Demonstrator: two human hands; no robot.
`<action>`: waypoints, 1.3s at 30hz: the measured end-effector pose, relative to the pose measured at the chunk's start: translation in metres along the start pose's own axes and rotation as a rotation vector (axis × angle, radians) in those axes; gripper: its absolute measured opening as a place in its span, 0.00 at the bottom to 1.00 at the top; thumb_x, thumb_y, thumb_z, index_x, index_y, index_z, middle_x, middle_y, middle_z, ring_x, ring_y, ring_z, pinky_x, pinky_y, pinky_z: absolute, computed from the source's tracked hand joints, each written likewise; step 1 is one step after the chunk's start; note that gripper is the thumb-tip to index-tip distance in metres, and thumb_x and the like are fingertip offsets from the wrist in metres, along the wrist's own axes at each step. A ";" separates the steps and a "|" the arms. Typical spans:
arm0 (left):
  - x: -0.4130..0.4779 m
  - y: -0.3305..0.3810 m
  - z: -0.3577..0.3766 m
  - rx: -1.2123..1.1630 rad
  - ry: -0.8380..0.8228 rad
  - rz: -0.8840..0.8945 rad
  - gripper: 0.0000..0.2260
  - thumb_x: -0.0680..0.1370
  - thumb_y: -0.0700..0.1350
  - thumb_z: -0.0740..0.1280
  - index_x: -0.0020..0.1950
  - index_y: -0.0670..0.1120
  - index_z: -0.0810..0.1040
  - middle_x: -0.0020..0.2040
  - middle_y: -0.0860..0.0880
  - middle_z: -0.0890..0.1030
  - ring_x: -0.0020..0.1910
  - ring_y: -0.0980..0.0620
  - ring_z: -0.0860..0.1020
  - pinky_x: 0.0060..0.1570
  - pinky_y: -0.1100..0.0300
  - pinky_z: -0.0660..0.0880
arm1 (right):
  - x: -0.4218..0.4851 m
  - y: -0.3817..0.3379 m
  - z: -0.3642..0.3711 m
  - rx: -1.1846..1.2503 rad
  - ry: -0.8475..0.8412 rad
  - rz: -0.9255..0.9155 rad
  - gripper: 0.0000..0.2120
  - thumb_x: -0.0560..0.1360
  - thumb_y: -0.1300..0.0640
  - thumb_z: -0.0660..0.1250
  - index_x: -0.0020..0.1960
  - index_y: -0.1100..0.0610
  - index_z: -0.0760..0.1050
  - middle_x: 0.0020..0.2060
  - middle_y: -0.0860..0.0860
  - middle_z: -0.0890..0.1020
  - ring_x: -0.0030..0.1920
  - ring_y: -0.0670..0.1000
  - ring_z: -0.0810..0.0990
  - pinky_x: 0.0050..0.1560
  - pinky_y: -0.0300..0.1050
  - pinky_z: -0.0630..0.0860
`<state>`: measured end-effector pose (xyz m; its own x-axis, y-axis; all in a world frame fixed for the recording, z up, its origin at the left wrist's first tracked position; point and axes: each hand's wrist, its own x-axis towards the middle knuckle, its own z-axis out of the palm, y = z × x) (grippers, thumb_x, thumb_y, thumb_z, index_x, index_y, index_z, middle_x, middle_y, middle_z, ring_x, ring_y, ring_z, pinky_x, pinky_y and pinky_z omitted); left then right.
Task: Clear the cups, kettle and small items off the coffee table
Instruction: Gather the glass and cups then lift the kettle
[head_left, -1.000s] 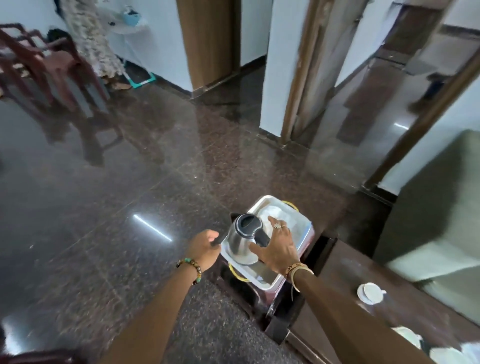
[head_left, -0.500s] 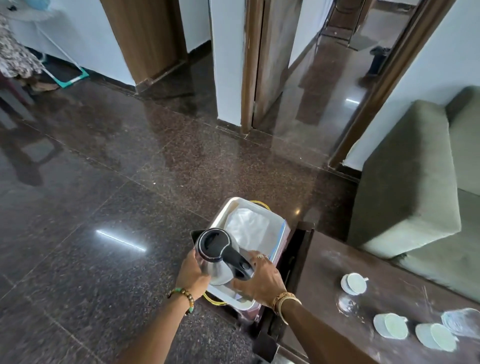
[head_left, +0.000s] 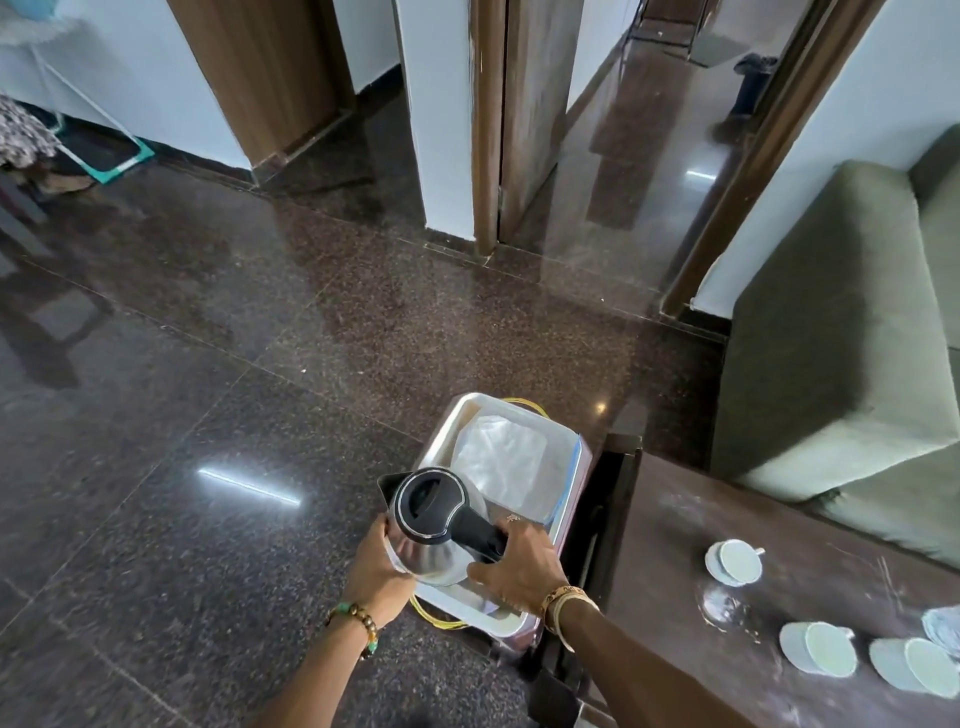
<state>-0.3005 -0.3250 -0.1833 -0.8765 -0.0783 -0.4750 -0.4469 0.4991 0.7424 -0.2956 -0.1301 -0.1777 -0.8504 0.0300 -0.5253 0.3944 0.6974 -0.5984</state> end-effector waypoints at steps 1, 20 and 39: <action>0.004 -0.005 0.000 -0.015 -0.022 -0.004 0.30 0.62 0.26 0.71 0.55 0.54 0.73 0.47 0.58 0.81 0.49 0.59 0.80 0.43 0.66 0.79 | 0.002 0.001 0.003 -0.007 0.000 0.001 0.19 0.61 0.45 0.70 0.50 0.50 0.77 0.43 0.51 0.82 0.45 0.55 0.81 0.44 0.44 0.79; 0.047 -0.024 0.002 -0.120 -0.187 0.109 0.46 0.51 0.27 0.74 0.67 0.50 0.69 0.58 0.49 0.81 0.59 0.49 0.79 0.58 0.44 0.78 | 0.018 0.005 0.025 0.170 0.149 0.035 0.13 0.64 0.56 0.71 0.27 0.50 0.68 0.21 0.44 0.70 0.25 0.44 0.69 0.25 0.31 0.66; -0.059 0.174 0.000 0.081 -0.545 0.507 0.47 0.51 0.35 0.76 0.67 0.54 0.64 0.58 0.61 0.75 0.53 0.69 0.76 0.44 0.74 0.74 | -0.161 -0.025 -0.100 0.325 0.733 0.160 0.13 0.61 0.56 0.72 0.27 0.56 0.67 0.23 0.49 0.70 0.28 0.50 0.66 0.31 0.48 0.70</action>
<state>-0.3259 -0.2334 -0.0263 -0.7495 0.6063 -0.2658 0.0214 0.4235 0.9056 -0.2031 -0.0808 -0.0176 -0.7424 0.6510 -0.1579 0.5162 0.4056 -0.7543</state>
